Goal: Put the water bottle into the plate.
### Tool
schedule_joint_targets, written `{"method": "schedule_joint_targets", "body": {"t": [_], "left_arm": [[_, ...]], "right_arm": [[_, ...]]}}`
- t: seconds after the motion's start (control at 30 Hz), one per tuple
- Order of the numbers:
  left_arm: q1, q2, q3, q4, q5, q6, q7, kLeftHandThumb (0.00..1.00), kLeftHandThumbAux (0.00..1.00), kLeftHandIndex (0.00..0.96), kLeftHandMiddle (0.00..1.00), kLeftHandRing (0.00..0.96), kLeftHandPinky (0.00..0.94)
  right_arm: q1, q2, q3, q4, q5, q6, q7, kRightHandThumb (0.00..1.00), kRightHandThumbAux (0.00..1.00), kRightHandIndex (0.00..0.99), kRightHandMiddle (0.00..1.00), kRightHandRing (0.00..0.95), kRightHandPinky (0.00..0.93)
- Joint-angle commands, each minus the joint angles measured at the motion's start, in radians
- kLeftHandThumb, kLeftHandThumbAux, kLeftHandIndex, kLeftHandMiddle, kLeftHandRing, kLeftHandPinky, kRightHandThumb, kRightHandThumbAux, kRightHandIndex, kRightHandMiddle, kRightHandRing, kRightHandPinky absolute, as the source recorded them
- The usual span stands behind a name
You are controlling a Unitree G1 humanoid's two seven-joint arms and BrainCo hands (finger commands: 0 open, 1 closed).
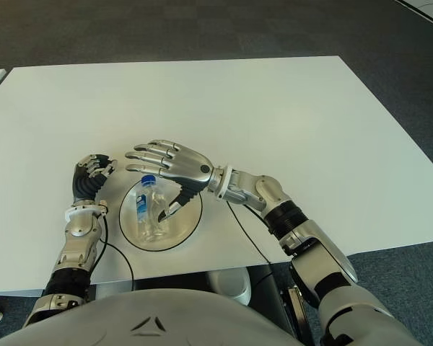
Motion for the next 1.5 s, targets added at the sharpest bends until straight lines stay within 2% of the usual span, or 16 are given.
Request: {"method": "schedule_joint_targets", "body": {"t": [0.03,0.13,0.4,0.63,0.9,1.07,1.2,1.3,1.5], "left_arm": [[0.005,0.004,0.000,0.001,0.001,0.021,-0.004,0.700,0.719,0.429,0.482,0.477,0.474],[-0.015,0.017,0.006,0.048,-0.016,-0.008,-0.023,0.700,0.719,0.430,0.511,0.502,0.499],[-0.024,0.004,0.022,0.071,-0.078,-0.021,-0.047,0.703,0.717,0.432,0.550,0.525,0.515],[-0.042,0.013,0.030,0.145,-0.101,-0.117,-0.079,0.702,0.717,0.433,0.571,0.548,0.537],[-0.077,0.036,0.035,0.250,-0.109,-0.218,-0.115,0.702,0.717,0.433,0.602,0.585,0.585],[-0.088,0.027,0.046,0.263,-0.124,-0.211,-0.112,0.704,0.717,0.433,0.614,0.596,0.582],[-0.088,0.028,0.043,0.269,-0.111,-0.223,-0.096,0.705,0.716,0.433,0.614,0.592,0.568],[-0.087,0.031,0.039,0.275,-0.098,-0.238,-0.087,0.704,0.716,0.433,0.610,0.589,0.563],[-0.085,0.028,0.042,0.277,-0.108,-0.248,-0.099,0.704,0.716,0.433,0.611,0.590,0.576]], "right_arm": [[-0.011,-0.007,0.003,0.003,0.011,0.005,0.019,0.113,0.267,0.000,0.000,0.000,0.000],[-0.011,-0.007,-0.006,0.009,0.039,0.004,0.036,0.088,0.296,0.000,0.000,0.000,0.000],[0.003,-0.004,-0.038,0.004,0.074,0.037,0.042,0.014,0.403,0.000,0.000,0.000,0.000],[0.054,0.007,-0.096,-0.027,0.095,0.123,0.007,0.001,0.520,0.000,0.000,0.000,0.000],[0.147,0.053,-0.176,-0.048,0.290,0.222,0.093,0.019,0.635,0.000,0.000,0.000,0.000],[0.194,0.105,-0.242,-0.055,0.416,0.281,0.107,0.035,0.668,0.000,0.000,0.000,0.000],[0.220,0.142,-0.287,-0.057,0.480,0.319,0.102,0.058,0.690,0.000,0.000,0.000,0.063],[0.235,0.164,-0.314,-0.049,0.519,0.333,0.100,0.108,0.700,0.000,0.000,0.000,0.111],[0.268,0.208,-0.362,-0.030,0.590,0.351,0.095,0.196,0.712,0.014,0.000,0.007,0.144]]}}
